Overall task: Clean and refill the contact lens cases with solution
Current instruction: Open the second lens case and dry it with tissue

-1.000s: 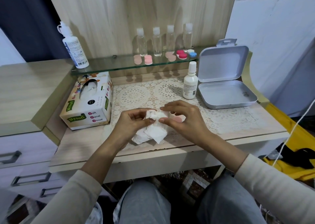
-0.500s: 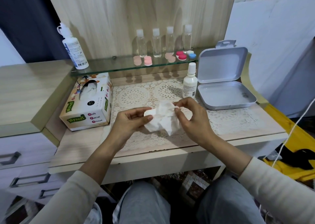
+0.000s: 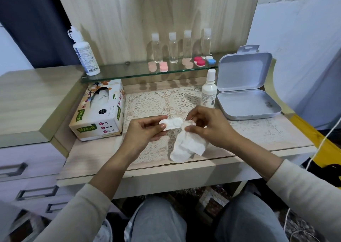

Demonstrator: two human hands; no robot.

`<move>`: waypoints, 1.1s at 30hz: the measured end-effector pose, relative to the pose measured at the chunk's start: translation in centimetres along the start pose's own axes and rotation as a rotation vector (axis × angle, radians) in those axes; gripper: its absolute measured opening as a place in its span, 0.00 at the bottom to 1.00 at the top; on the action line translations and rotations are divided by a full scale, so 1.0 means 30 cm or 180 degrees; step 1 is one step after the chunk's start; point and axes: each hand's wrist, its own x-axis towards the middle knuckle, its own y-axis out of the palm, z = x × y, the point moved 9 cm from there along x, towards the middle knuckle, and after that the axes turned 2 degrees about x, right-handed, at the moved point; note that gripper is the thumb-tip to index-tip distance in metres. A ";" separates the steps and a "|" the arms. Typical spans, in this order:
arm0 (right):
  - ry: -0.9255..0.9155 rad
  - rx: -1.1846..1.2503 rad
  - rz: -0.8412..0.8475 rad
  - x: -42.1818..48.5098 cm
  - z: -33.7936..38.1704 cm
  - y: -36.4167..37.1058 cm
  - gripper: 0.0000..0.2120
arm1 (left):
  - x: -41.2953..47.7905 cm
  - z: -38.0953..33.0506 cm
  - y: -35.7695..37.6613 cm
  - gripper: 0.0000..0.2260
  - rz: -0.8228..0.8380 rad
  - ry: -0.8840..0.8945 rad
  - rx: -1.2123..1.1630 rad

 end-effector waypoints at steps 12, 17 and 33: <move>0.0365 0.0639 -0.0072 0.035 -0.036 0.042 0.11 | -0.020 -0.033 0.039 0.11 -0.0005 0.0053 -0.0314; 0.0431 0.0470 -0.0362 0.035 -0.048 0.023 0.06 | -0.021 -0.035 0.051 0.12 0.0089 0.0120 -0.0228; 0.0241 0.0753 -0.0548 0.011 -0.035 0.008 0.09 | -0.014 -0.032 0.056 0.12 0.0067 0.0035 -0.0428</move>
